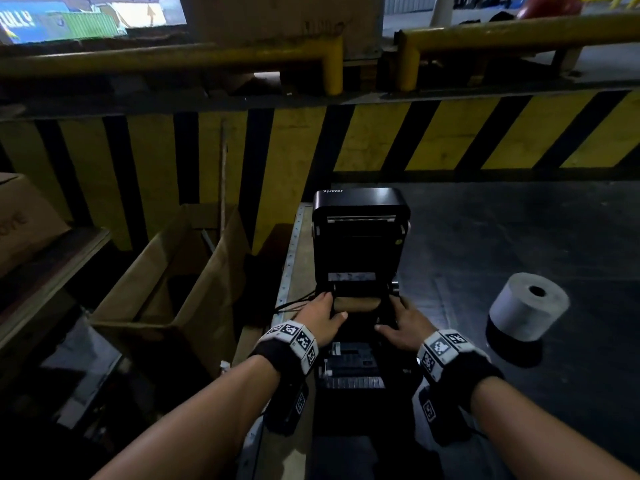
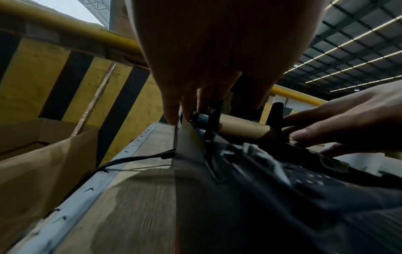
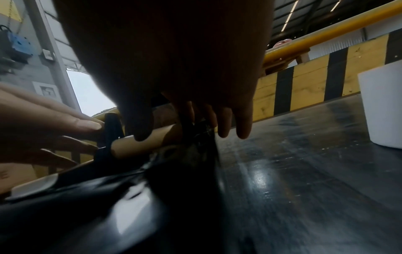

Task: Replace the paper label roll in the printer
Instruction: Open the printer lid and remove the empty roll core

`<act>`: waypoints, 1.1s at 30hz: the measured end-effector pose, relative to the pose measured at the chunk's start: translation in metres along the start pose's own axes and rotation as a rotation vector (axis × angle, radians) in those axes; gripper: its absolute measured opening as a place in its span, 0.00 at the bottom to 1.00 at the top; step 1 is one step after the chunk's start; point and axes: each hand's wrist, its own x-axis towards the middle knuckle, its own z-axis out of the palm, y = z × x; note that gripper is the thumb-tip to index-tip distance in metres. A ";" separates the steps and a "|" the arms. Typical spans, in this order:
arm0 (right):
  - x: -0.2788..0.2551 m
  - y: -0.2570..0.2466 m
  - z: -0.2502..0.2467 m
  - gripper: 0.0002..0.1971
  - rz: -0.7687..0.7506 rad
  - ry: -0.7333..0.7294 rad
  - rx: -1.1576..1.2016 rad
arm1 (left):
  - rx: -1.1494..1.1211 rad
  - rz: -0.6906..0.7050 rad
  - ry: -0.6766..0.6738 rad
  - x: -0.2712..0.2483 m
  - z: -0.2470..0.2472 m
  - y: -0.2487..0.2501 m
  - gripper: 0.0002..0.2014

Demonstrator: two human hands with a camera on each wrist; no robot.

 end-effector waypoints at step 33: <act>-0.157 0.089 -0.102 0.10 0.100 0.436 1.157 | -0.930 0.123 -0.143 -0.052 0.027 0.144 0.23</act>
